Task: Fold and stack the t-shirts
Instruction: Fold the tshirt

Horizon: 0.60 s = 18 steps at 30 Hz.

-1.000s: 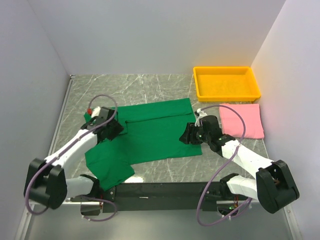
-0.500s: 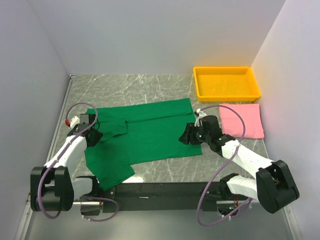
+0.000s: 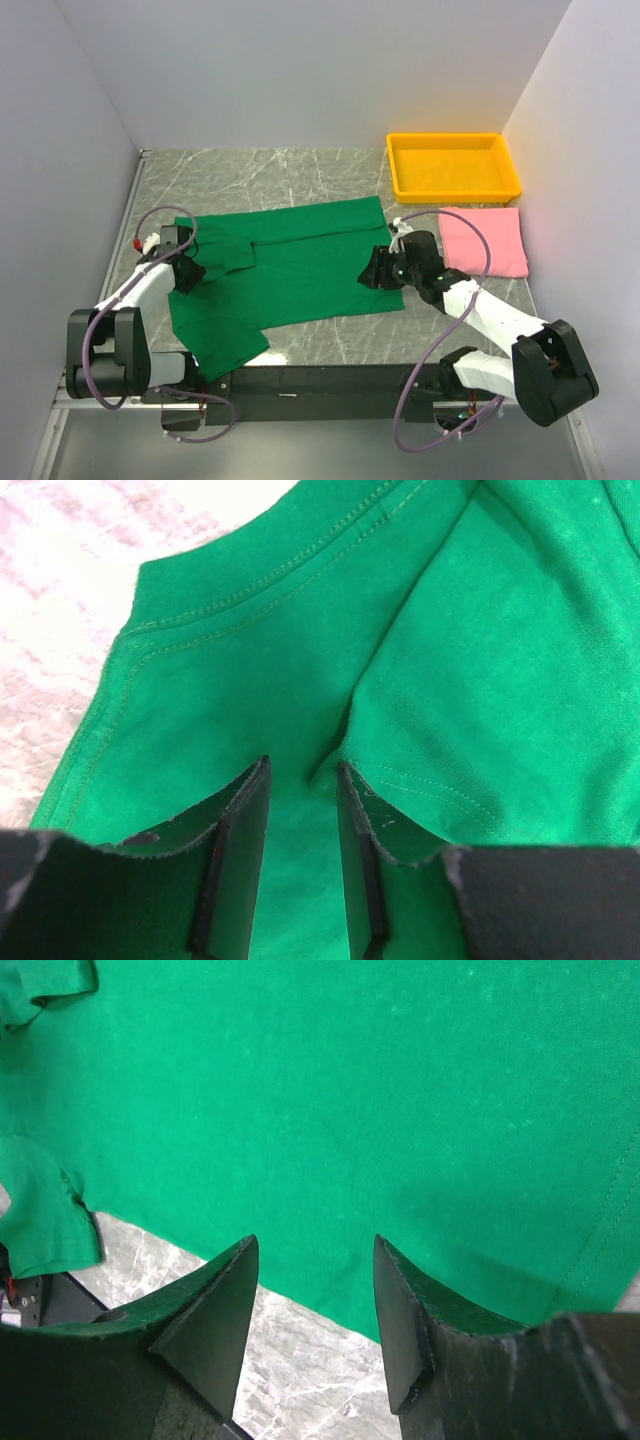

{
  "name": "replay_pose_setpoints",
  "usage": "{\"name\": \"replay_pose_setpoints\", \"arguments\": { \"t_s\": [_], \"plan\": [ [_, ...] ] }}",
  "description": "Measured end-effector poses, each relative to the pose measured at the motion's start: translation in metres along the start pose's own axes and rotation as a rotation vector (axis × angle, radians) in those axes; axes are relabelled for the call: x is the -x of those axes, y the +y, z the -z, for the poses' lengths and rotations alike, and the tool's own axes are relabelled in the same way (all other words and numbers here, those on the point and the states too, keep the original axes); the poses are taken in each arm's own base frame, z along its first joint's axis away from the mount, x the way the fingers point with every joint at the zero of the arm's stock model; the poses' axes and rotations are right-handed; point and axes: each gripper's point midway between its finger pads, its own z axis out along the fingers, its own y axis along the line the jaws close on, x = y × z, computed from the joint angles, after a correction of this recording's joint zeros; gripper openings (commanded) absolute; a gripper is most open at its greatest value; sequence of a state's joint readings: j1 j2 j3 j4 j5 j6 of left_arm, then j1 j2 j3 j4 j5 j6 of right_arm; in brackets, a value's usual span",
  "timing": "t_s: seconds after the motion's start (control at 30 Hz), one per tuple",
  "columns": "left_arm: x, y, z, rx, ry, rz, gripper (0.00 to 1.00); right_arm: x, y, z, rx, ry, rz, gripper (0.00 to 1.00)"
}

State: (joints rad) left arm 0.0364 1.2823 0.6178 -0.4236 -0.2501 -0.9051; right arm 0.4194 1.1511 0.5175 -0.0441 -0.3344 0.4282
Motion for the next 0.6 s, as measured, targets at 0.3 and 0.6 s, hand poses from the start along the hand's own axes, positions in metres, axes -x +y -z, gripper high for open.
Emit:
{"name": "replay_pose_setpoints", "arguments": {
  "t_s": [0.3, 0.6],
  "plan": [
    [-0.0041, -0.0063, -0.0057, -0.017, 0.029, -0.002, 0.35, -0.0025, -0.0016, -0.0018, -0.004, 0.011, -0.004, 0.56],
    [-0.0032, -0.0107, -0.0036, -0.039, 0.029, 0.002, 0.20, -0.0035, -0.0017, -0.0023, -0.003, 0.016, -0.005, 0.56]
  ]
}}
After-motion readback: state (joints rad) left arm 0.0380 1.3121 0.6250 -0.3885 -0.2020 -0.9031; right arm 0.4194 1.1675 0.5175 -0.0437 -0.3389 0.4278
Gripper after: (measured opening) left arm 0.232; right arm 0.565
